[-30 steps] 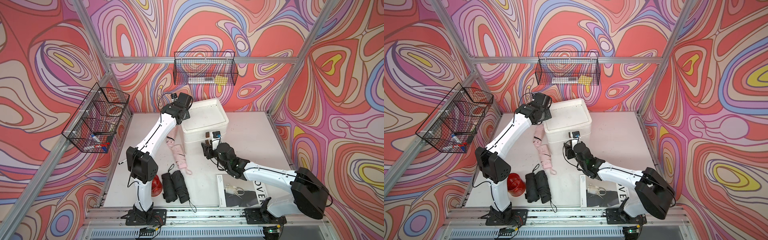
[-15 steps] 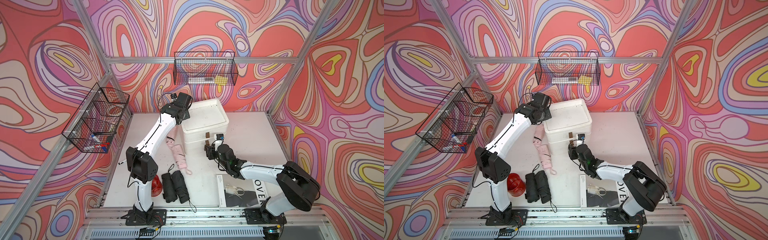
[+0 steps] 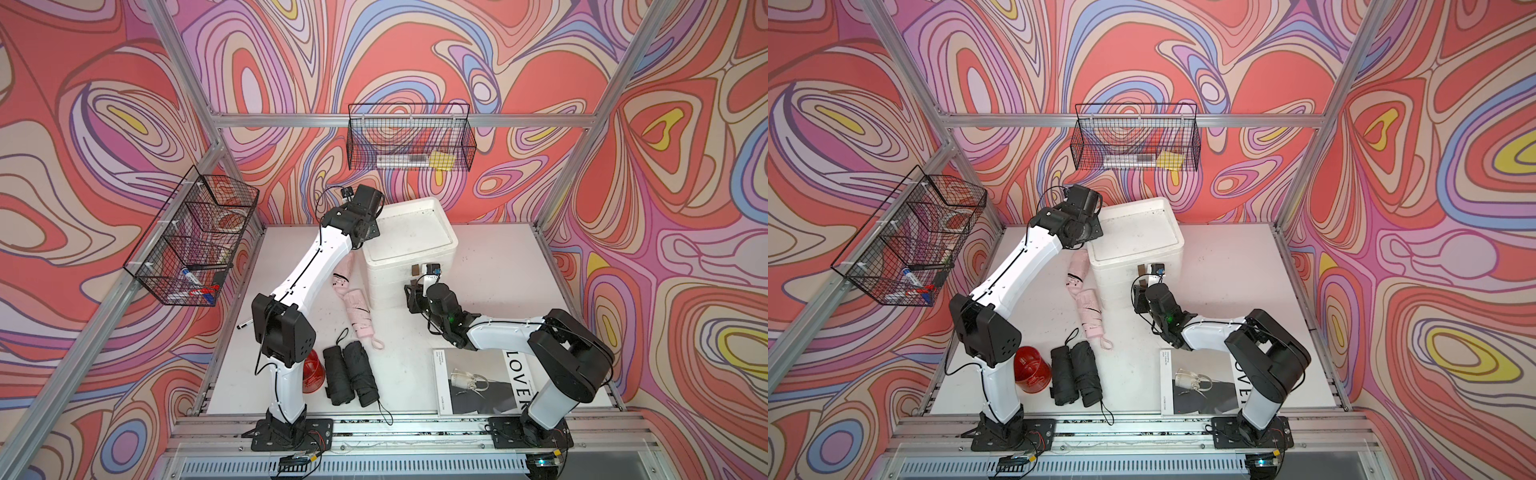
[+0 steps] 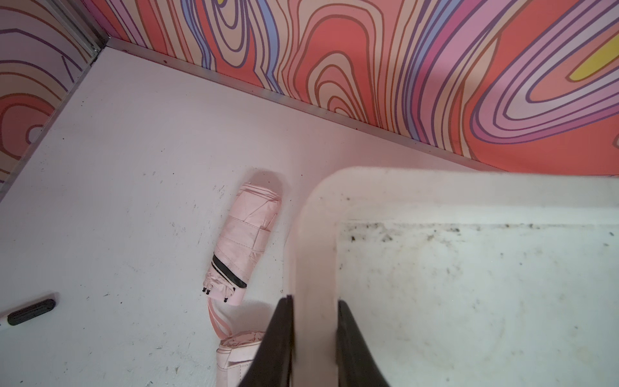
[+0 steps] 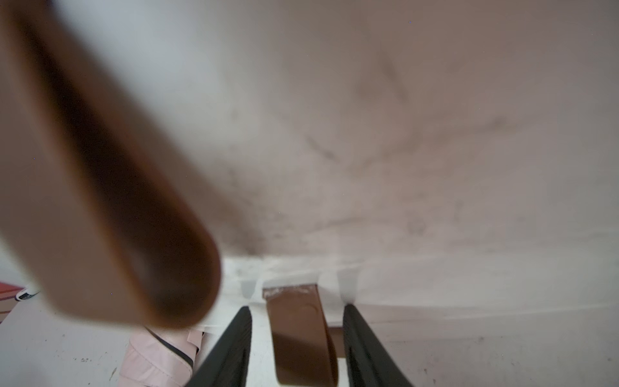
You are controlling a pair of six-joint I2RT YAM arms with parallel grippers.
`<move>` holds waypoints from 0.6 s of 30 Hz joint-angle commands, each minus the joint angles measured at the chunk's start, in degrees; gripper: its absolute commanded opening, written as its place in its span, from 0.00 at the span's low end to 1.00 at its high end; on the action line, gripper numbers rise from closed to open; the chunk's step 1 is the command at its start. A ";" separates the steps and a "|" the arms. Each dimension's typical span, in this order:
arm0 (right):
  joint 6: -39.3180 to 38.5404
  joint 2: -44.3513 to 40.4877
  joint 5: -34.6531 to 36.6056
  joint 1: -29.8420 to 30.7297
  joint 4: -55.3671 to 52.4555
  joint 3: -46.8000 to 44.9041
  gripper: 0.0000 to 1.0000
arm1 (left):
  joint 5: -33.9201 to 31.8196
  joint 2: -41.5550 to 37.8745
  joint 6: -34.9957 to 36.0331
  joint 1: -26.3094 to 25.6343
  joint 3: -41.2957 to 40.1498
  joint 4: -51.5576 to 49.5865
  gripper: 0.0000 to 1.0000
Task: Place the umbrella in the drawer by color
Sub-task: Open the drawer in the storage box.
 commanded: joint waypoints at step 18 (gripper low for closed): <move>-2.05 -6.50 -4.36 -0.71 0.59 -2.15 0.00 | 18.01 5.36 -6.99 -1.11 -2.65 -10.16 0.00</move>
